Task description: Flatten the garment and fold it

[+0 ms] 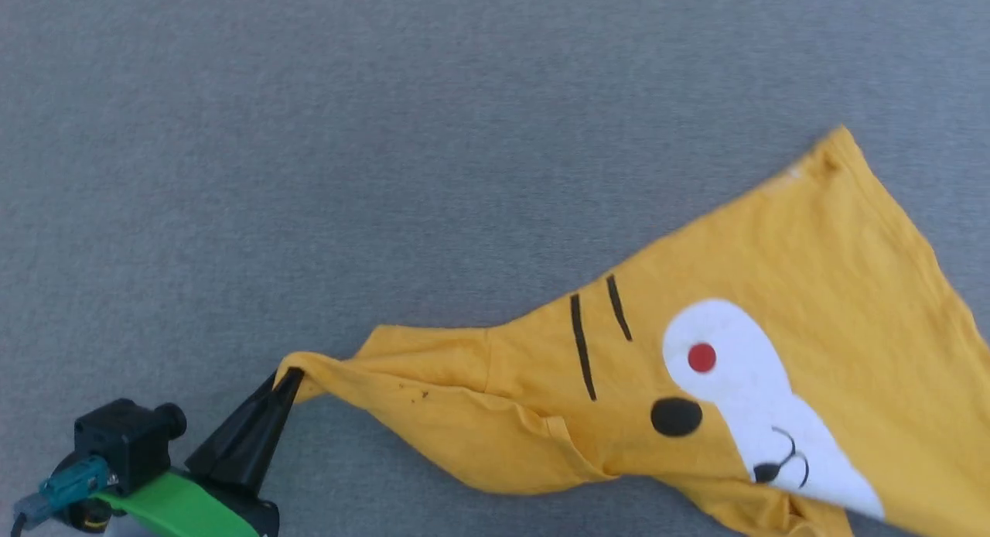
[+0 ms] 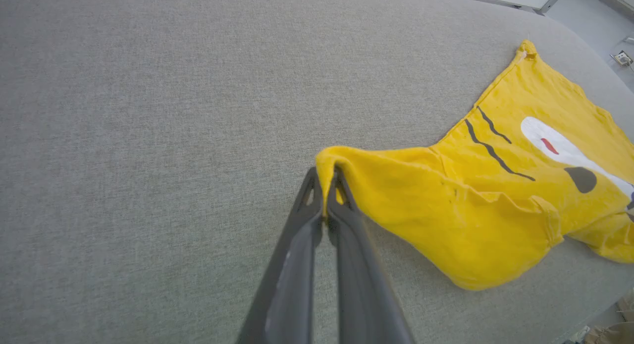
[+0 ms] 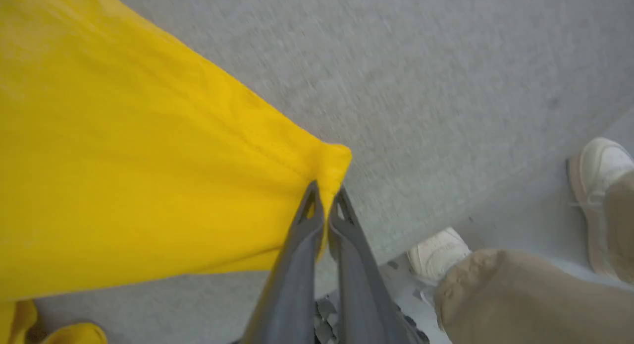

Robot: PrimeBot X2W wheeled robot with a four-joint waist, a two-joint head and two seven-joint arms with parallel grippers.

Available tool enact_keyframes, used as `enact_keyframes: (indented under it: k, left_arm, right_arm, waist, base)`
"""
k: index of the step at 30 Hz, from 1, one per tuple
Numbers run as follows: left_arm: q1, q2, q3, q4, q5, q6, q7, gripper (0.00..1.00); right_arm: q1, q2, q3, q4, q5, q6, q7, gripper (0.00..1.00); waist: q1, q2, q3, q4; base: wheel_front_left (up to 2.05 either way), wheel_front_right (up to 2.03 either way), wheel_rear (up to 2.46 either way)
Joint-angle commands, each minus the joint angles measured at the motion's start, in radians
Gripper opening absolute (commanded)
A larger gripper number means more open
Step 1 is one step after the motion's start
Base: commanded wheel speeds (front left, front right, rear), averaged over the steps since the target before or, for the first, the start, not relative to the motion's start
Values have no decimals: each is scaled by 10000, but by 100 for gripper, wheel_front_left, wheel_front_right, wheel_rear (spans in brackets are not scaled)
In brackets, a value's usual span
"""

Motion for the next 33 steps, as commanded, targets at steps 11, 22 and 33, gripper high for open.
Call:
enact_keyframes:
  k: [11,22,33]
  left_arm:
    - [296,99,-50,-155,51,197,69,0]
    - [-328,-78,-270,-344,254,-61,108,0]
    - [-1285,-257,-473,-205,390,-633,129,0]
  right_arm:
    - [-792,1,1969,692,0,-15,-2600,100]
    - [-4195,-894,3393,-2238,-1784,-15,-305,100]
    - [-7292,-1113,4387,397,-3311,-15,1337,100]
  waist:
    - [0,0,-906,-615]
    - [0,0,-79,41]
    - [0,0,1423,763]
  base:
    - [0,0,0]
    - [0,0,0]
    - [0,0,0]
